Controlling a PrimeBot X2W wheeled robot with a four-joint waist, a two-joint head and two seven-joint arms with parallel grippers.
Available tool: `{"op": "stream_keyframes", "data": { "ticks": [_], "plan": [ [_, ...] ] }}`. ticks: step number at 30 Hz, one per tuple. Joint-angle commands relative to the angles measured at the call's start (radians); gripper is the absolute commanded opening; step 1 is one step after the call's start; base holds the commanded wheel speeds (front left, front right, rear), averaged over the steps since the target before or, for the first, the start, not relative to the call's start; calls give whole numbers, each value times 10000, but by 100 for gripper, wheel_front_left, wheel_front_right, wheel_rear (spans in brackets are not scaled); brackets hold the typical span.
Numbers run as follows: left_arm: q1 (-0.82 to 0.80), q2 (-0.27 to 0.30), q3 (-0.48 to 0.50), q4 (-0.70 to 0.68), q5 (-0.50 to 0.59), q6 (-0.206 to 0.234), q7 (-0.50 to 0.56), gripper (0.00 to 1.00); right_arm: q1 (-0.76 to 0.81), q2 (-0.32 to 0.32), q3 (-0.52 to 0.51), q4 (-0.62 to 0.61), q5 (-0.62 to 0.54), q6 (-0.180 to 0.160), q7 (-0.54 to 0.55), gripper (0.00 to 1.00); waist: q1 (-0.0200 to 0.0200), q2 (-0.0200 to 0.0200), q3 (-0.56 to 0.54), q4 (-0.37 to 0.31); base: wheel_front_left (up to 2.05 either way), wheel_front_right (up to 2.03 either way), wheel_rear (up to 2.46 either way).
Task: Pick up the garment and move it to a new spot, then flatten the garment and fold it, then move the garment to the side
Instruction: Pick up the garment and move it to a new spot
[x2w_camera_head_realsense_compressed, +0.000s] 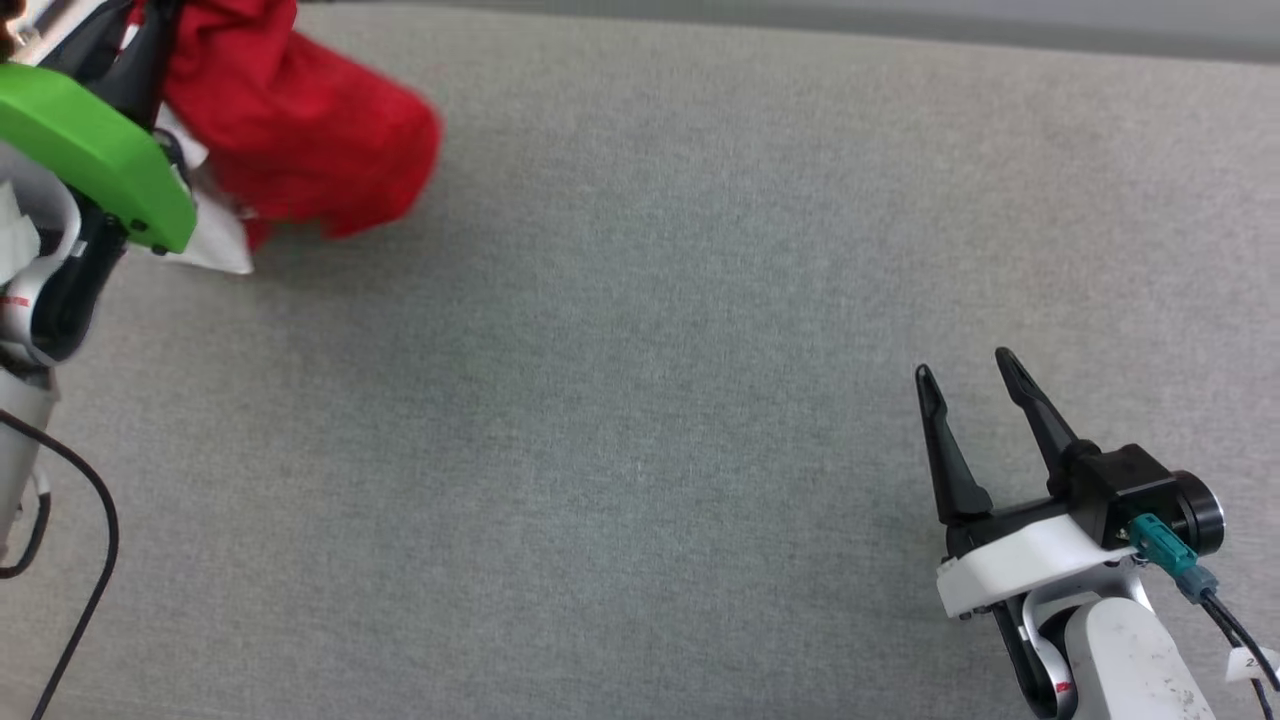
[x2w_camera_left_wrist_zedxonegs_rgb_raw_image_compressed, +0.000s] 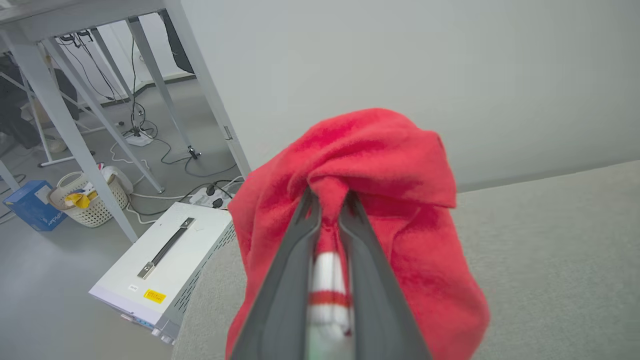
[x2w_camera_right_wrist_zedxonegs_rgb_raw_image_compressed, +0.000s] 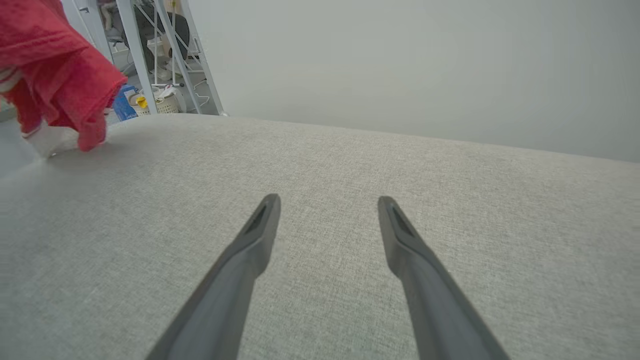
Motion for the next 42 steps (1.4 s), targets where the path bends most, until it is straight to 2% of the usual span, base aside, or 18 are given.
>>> {"op": "stream_keyframes", "data": {
  "ticks": [1,5,11,15,21,26,29,33,42],
  "plan": [
    [211,-85,51,-316,19,159,-117,0,120,-29,-40,2,109,-9,-92,100,1,105,-1128,-51,0,0,0],
    [448,-342,-72,-1334,34,418,-169,0,297,-29,-134,15,271,-9,-92,100,1,105,-1627,-343,0,0,0],
    [626,-1181,-652,-2222,105,596,-164,0,401,-29,-421,-59,370,-9,-92,100,1,105,-1956,-1068,0,0,0],
    [486,-1956,-1175,-2173,216,579,-157,0,409,-29,-584,-52,408,-9,-92,100,1,105,-2005,-1630,0,0,0],
    [-110,-3024,-1870,-1459,486,298,-321,0,327,-29,-640,-70,549,-9,-92,100,1,105,-1905,-2620,0,0,0],
    [-819,-3714,-2007,-893,826,208,-962,0,323,-29,-799,-138,710,-9,-92,100,1,105,-1617,-3134,0,0,0],
    [-1122,-3762,-2093,-587,1216,126,-1479,0,331,-29,-882,-186,784,-9,-92,100,1,105,-1429,-3210,0,0,0],
    [-947,-3431,-2419,85,1697,-24,-1987,0,335,-29,-959,-250,867,-9,-92,100,1,105,-1147,-3077,0,0,0],
    [1179,-2852,-3876,1523,1302,-387,-2039,0,84,-29,-845,-195,899,-9,-92,100,1,105,-727,-2440,0,0,0]
  ]
}}
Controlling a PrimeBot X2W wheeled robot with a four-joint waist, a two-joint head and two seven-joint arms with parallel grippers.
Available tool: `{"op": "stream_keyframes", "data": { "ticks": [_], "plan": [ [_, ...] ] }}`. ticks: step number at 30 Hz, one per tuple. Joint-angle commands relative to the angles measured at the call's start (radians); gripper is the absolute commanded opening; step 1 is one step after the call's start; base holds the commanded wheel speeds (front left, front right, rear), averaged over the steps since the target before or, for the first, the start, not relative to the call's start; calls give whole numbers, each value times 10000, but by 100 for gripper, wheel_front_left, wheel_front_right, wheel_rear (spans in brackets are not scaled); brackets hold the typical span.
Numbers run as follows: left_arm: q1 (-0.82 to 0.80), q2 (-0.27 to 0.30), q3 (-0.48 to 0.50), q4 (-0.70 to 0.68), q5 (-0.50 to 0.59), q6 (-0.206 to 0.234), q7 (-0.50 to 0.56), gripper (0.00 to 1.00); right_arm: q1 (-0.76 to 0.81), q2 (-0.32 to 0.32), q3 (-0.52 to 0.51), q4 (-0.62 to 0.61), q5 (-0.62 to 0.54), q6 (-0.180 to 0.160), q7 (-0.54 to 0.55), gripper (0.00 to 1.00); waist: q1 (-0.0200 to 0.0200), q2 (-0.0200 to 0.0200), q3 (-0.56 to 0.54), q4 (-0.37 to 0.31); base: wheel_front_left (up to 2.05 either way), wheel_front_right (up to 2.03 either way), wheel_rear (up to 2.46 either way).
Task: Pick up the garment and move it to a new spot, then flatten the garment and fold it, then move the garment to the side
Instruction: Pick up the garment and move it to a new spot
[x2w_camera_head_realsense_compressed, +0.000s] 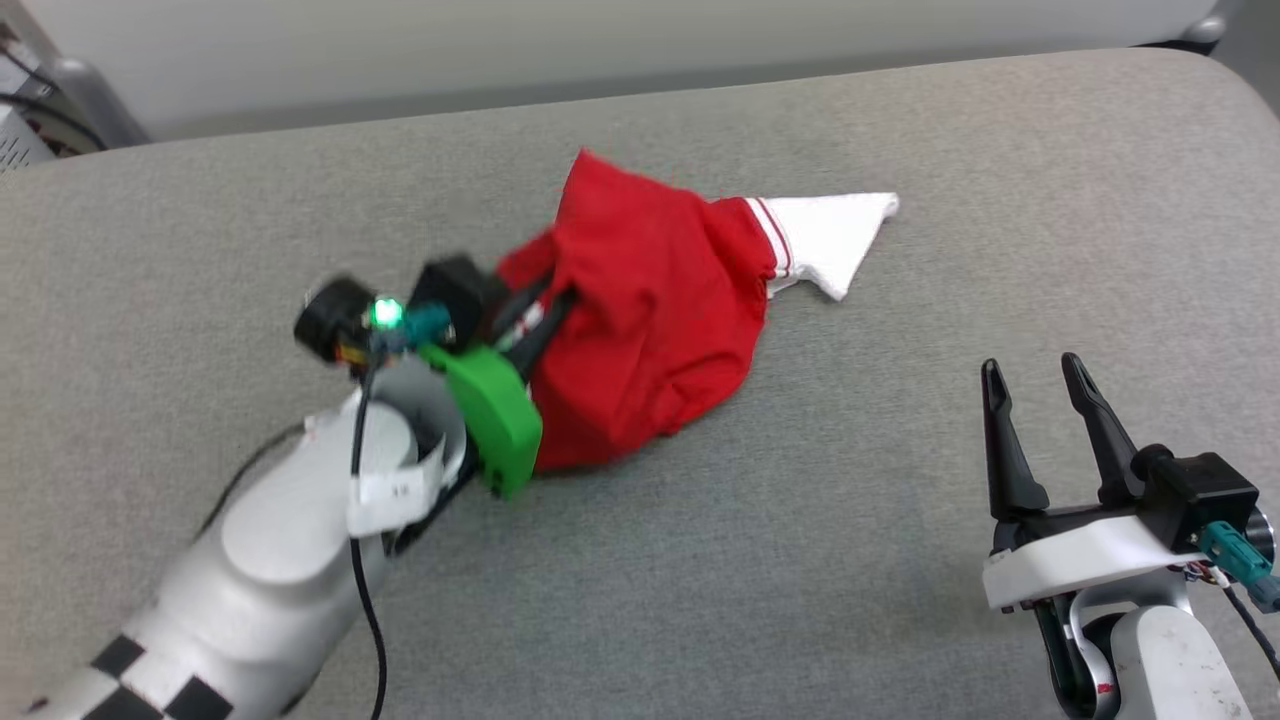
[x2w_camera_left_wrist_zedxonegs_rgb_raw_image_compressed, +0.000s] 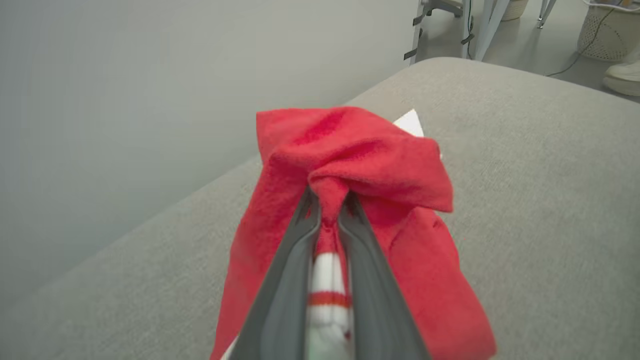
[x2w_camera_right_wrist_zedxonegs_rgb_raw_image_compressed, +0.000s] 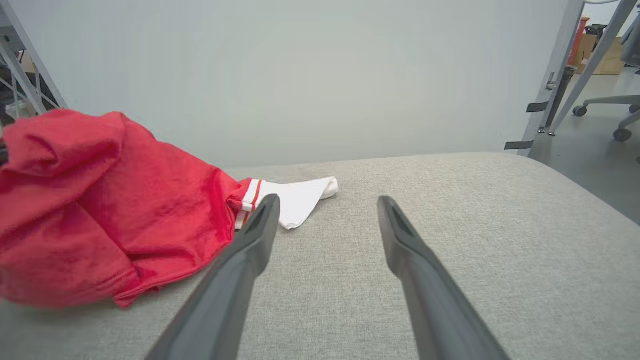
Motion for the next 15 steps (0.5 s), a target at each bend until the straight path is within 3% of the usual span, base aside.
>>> {"op": "stream_keyframes", "data": {
  "ticks": [1,3,5,15],
  "plan": [
    [378,82,-213,238,-147,-62,17,0,-201,-20,42,10,5,-7,-90,100,1,105,192,285,0,0,0],
    [718,118,-559,678,-141,-73,187,2,-232,-20,49,46,-33,-7,-90,100,1,105,196,402,0,0,0],
    [904,109,-785,1190,28,50,226,100,-242,-20,37,88,-83,-7,-90,100,1,105,171,517,0,0,0],
    [1236,-589,-653,2201,-20,446,-818,100,-47,-20,-173,314,-368,-7,-90,100,1,105,-510,1227,0,0,0]
  ]
}}
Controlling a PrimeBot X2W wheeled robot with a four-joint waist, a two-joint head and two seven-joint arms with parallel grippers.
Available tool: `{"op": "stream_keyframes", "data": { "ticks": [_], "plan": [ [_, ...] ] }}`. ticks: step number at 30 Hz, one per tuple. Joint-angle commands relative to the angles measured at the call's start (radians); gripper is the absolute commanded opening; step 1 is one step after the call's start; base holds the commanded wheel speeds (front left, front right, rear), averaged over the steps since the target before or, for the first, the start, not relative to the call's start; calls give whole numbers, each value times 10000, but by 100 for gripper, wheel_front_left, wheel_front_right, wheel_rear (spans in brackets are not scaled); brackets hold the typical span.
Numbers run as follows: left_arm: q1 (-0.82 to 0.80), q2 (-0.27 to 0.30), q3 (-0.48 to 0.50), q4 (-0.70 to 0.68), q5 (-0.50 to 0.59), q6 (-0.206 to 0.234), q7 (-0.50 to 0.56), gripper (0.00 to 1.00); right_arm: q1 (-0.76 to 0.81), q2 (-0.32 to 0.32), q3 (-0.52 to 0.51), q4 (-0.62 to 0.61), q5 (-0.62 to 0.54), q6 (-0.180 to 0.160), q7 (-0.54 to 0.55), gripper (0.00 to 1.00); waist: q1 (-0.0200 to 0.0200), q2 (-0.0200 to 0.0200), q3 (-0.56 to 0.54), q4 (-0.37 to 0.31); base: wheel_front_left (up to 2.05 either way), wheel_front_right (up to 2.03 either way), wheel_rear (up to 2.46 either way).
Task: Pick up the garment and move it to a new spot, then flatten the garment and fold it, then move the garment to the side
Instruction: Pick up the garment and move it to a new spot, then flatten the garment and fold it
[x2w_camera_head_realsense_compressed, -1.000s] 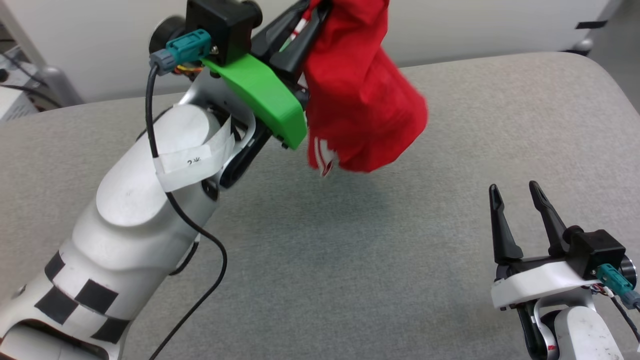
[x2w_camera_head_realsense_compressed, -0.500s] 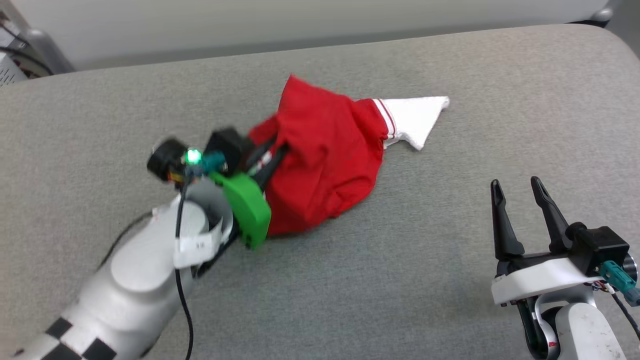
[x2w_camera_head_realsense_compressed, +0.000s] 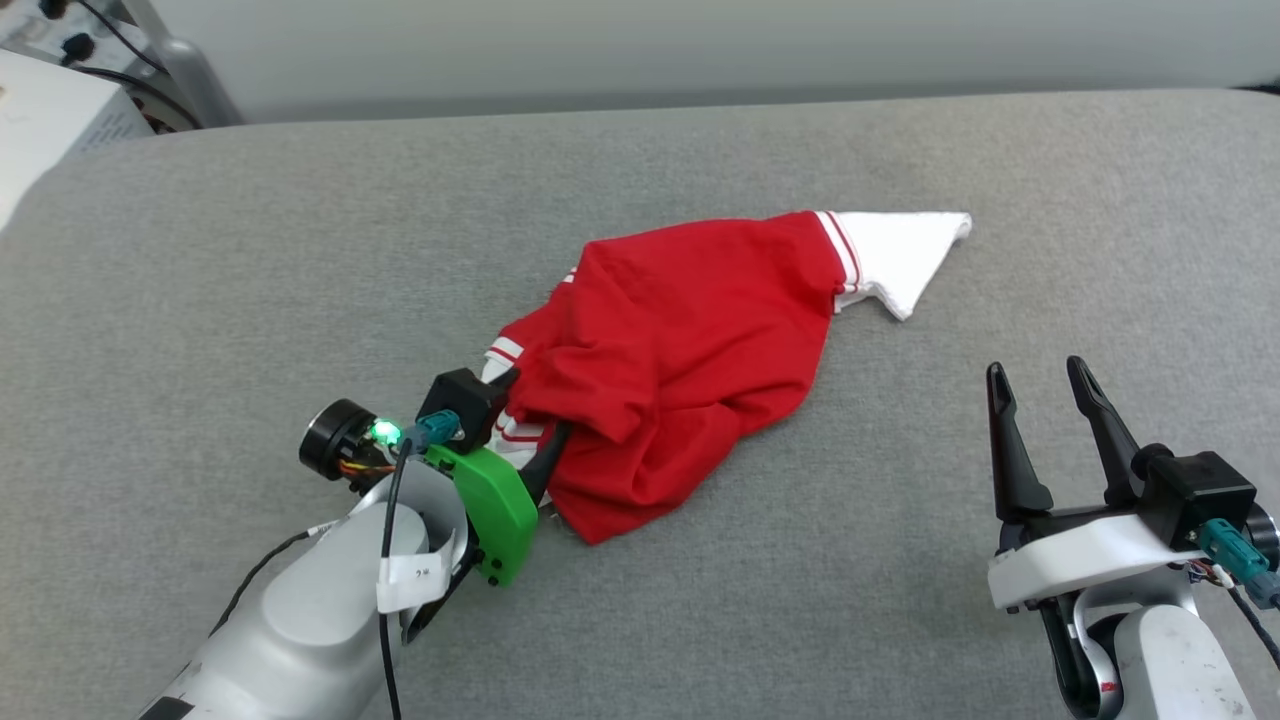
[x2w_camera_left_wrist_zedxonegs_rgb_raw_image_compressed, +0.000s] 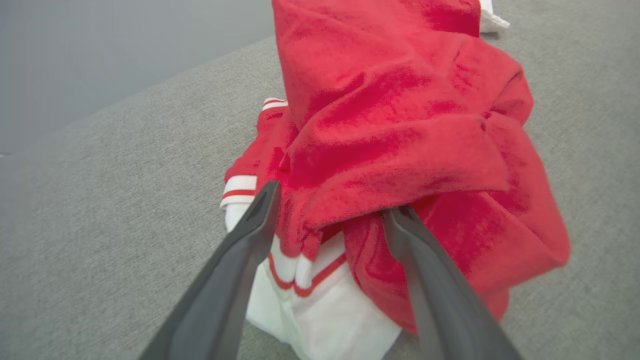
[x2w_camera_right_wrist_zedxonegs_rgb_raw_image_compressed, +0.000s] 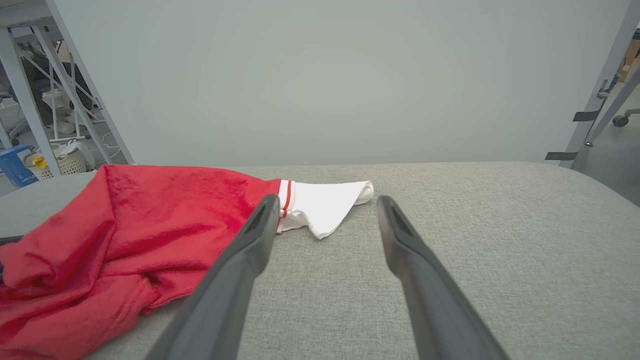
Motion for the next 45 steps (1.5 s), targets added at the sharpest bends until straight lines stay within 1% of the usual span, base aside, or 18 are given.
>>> {"op": "stream_keyframes", "data": {
  "ticks": [1,5,7,9,11,15,17,19,21,23,26,30,33,34,37,39,43,45],
  "plan": [
    [124,-20,154,-73,64,117,-162,100,101,-24,-52,45,-103,-7,-92,100,1,105,-398,356,0,0,0],
    [271,82,426,-689,79,274,-363,100,333,-24,-226,105,-181,-7,-92,100,1,105,-859,737,0,0,0],
    [352,281,501,-1163,194,357,-403,100,438,-24,-336,134,-163,-7,-92,100,1,105,-1061,919,0,0,0],
    [459,526,705,-1702,233,563,-427,100,520,-24,-439,156,-19,-7,-92,100,1,105,-1222,1070,0,0,0],
    [629,781,1004,-2298,202,848,-443,100,562,-24,-474,122,-79,-7,-92,100,1,105,-1324,1173,0,0,0],
    [1236,1218,1794,-3504,203,1706,-460,100,648,-24,-548,28,-127,-7,-92,100,1,105,-1449,1298,0,0,0],
    [1887,1226,2505,-4199,100,2154,-463,100,707,-24,-561,-30,-153,-7,-92,100,1,105,-1456,1341,0,0,0],
    [2569,1195,3046,-4716,329,2483,-464,100,764,-24,-530,-59,-170,-7,-92,100,1,105,-1442,1366,0,0,0],
    [3309,907,3676,-5236,540,2695,-464,100,822,-24,-548,-94,-188,-7,-92,100,1,105,-1422,1410,0,0,0],
    [4042,542,4278,-5643,840,2734,-465,100,885,-24,-573,-105,-225,-7,-92,100,1,105,-1408,1463,0,0,0],
    [4905,0,5070,-5987,1393,2590,-465,100,953,-24,-476,-85,-335,-7,-92,100,1,105,-1369,1541,0,0,0],
    [5501,-551,5552,-5939,2281,2116,-466,100,854,-24,-119,129,-723,-7,-20,100,1,105,-1260,1790,0,0,0],
    [5533,-977,5816,-5864,2777,1686,-466,100,631,-193,189,115,-950,-7,706,100,1,105,-1134,2141,0,0,0],
    [5471,-1340,6124,-5865,3095,1347,-466,100,186,-764,1148,68,-597,-7,1984,100,1,105,-873,2425,0,0,0],
    [5355,-1600,6325,-5765,3460,964,-466,100,-556,-1706,2155,145,-52,-7,3726,100,1,105,-565,2758,0,0,0],
    [5261,-1784,6493,-5697,3642,791,-466,100,-1063,-2278,2803,222,363,-7,4940,100,1,105,-394,2988,0,0,0],
    [5149,-2191,6808,-5627,3887,434,-467,100,-1990,-3043,3704,374,1475,-7,7142,100,1,105,-70,3431,0,0,0],
    [5091,-2373,6906,-5544,4027,262,-467,100,-2375,-3337,3961,489,1910,-7,8058,100,1,105,68,3692,0,0,0]
  ]
}}
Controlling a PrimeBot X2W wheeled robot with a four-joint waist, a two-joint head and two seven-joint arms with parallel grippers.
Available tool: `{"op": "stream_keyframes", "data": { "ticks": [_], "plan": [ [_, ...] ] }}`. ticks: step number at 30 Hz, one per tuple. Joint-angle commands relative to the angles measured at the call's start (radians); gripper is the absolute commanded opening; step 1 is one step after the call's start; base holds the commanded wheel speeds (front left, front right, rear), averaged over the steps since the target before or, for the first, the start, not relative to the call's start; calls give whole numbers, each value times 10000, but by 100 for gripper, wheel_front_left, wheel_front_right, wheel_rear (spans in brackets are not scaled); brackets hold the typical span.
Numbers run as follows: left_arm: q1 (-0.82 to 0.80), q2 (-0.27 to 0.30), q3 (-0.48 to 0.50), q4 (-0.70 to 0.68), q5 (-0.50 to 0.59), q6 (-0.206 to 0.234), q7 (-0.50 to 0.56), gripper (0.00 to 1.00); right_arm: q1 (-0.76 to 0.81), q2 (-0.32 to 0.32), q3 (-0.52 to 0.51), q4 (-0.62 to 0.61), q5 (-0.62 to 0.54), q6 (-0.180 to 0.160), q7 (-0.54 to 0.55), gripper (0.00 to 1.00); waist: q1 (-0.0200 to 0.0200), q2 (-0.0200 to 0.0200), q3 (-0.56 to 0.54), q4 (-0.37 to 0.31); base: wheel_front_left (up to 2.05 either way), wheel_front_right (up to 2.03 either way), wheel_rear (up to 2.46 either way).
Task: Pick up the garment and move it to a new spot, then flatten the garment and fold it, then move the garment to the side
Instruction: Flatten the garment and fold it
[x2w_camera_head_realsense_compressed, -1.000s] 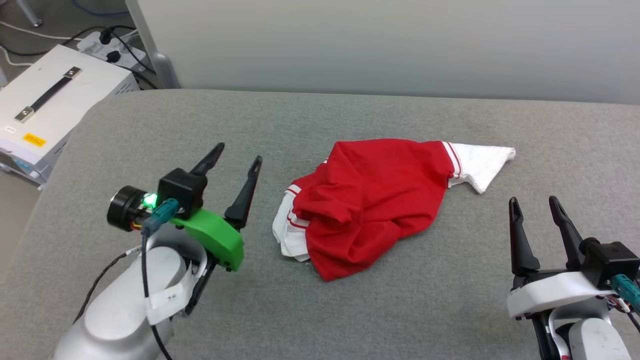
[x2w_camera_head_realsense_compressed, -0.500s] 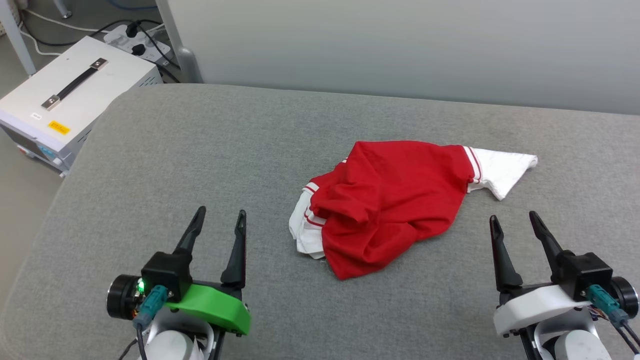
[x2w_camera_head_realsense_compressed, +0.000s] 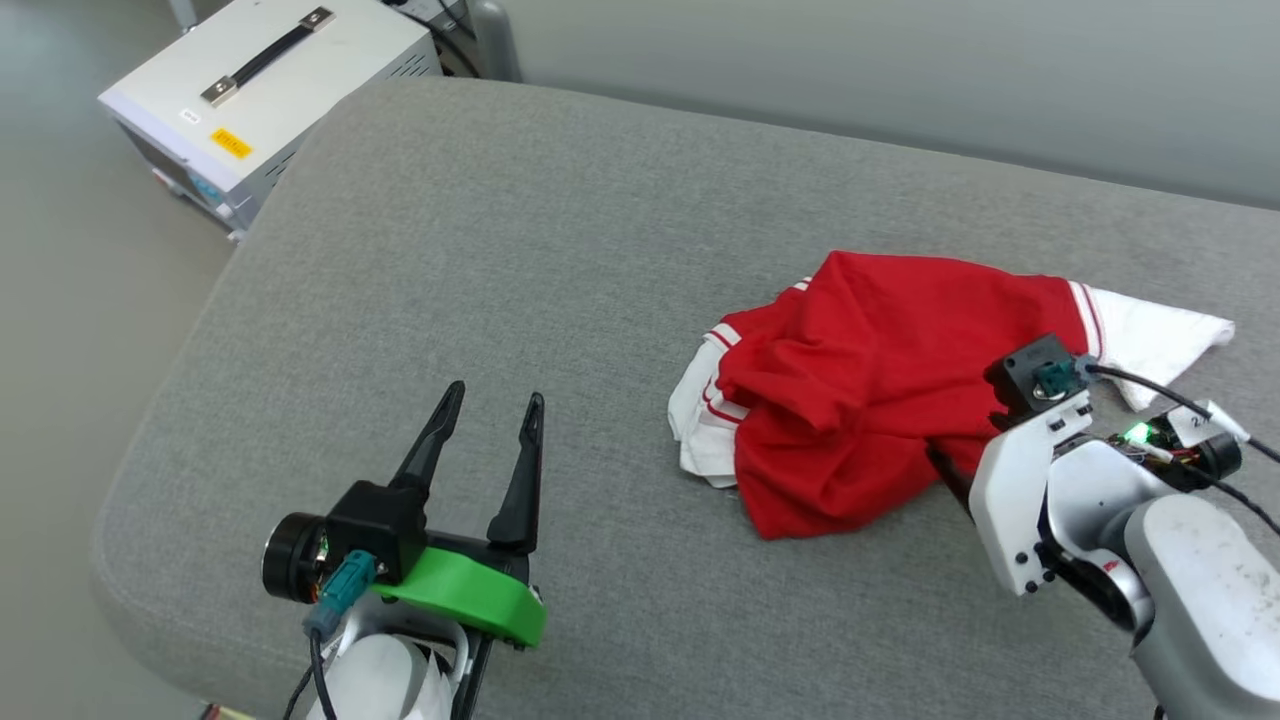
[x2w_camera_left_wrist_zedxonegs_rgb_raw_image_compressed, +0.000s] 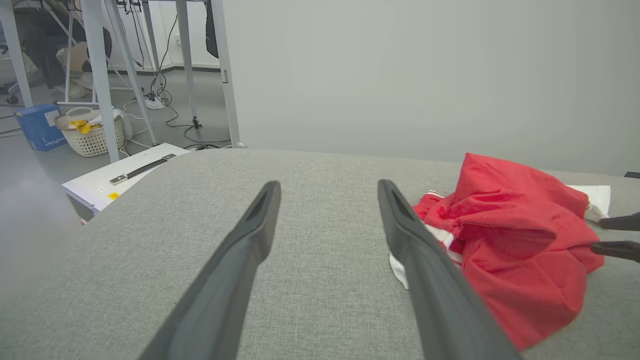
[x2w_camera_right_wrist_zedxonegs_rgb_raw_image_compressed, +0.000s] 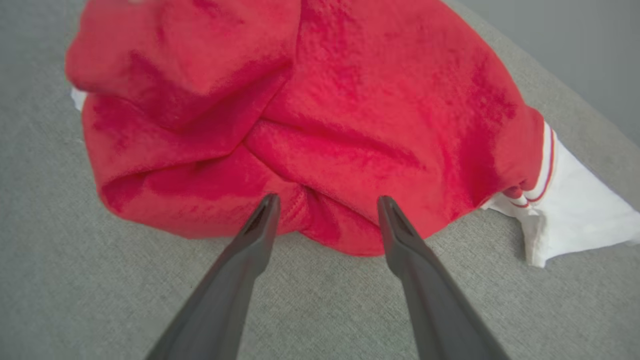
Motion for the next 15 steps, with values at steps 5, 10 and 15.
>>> {"op": "stream_keyframes", "data": {
  "ticks": [5,10,15],
  "plan": [
    [-348,-410,260,143,500,-299,-56,100,-817,-570,205,547,488,-9,1755,100,0,105,746,1083,0,0,0],
    [-426,-648,465,212,657,-487,-56,100,-1086,-906,522,1178,494,-9,2185,100,0,105,966,1461,0,0,0],
    [-456,-754,671,297,816,-600,-57,100,-1053,-1050,790,1693,725,-9,2378,33,0,105,1001,1487,0,0,0]
  ]
}}
